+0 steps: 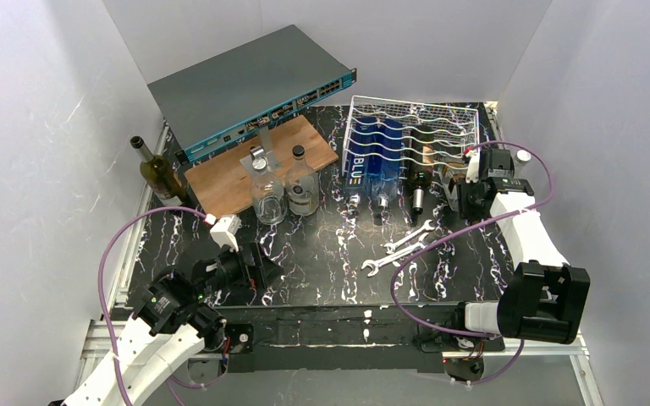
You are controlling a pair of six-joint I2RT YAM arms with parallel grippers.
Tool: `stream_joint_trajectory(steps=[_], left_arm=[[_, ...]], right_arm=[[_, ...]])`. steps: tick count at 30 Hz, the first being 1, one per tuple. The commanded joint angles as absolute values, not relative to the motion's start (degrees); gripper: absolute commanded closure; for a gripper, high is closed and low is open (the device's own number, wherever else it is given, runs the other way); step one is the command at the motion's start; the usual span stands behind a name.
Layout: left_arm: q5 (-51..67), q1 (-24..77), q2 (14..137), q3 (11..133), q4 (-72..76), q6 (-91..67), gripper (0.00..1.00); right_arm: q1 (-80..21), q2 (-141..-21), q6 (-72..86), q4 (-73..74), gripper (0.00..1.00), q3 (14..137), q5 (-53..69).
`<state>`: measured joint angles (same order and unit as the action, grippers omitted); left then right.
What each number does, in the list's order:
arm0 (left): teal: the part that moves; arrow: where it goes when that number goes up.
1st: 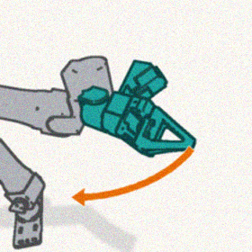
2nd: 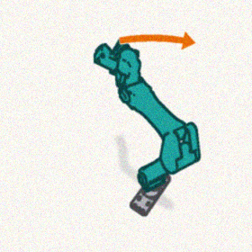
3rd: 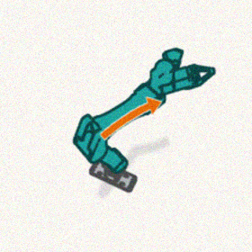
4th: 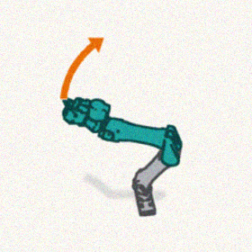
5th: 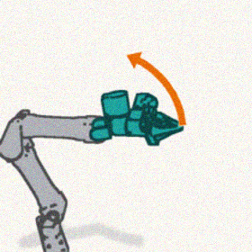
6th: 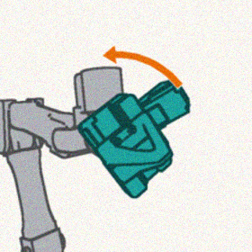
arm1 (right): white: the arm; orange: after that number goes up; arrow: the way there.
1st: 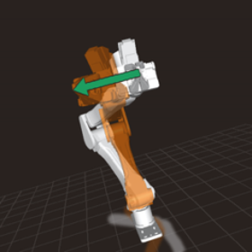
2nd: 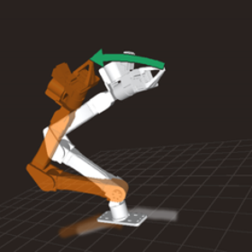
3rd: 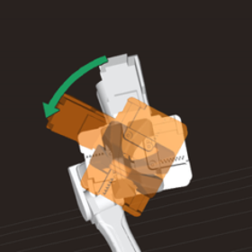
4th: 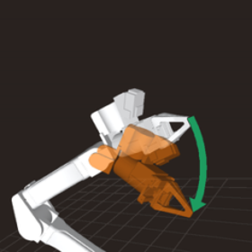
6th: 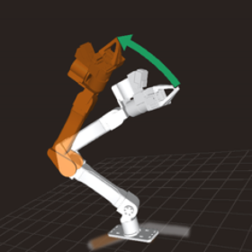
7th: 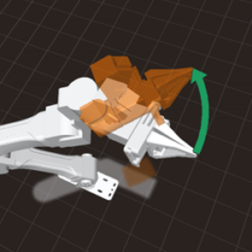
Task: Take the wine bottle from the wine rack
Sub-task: Pick up the wine bottle from the wine rack.
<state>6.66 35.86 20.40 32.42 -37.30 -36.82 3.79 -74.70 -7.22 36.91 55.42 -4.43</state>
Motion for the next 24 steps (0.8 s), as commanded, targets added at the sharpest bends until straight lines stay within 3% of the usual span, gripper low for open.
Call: stream_joint_trajectory(steps=[1,24], left_arm=[[7.29,36.05,20.41,32.88,-36.83,-35.9,0.01],[7.65,36.08,19.77,32.46,-36.15,-35.85,0.01]], right_arm=[[4.16,-72.82,-11.02,40.48,0.99,60.39,-5.25],[4.32,-71.98,-21.08,49.88,0.99,68.77,-6.88]])
